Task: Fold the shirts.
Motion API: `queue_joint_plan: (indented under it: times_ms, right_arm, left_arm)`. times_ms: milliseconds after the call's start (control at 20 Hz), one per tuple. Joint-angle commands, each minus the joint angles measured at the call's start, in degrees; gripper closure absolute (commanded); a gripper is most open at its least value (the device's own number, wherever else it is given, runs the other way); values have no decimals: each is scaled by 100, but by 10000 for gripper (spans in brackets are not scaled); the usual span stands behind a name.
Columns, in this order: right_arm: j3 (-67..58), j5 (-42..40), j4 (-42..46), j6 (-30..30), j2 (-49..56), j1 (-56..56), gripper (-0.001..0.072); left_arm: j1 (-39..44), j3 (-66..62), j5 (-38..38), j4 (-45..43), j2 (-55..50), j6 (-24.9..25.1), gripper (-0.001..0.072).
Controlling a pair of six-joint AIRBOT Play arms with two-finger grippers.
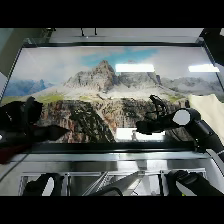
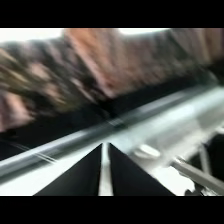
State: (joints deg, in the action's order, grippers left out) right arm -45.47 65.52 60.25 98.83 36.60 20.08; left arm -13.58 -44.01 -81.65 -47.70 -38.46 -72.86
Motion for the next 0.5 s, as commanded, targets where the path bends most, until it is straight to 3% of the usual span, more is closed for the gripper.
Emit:
queue_joint_plan:
  times_ms: [0,300,450]
  right_arm:
    - [4,0,-2,0,-4,4,688]
    - [4,-39,-2,-2,-4,0,688]
    - [4,-337,0,0,22,2,688]
  left_arm:
    - [-872,-1408,343,-1134,-1178,-50,18]
    - [-2179,-3823,1360,-1128,-3746,-46,20]
    - [-2570,-4424,1329,-1537,-4787,-50,20]
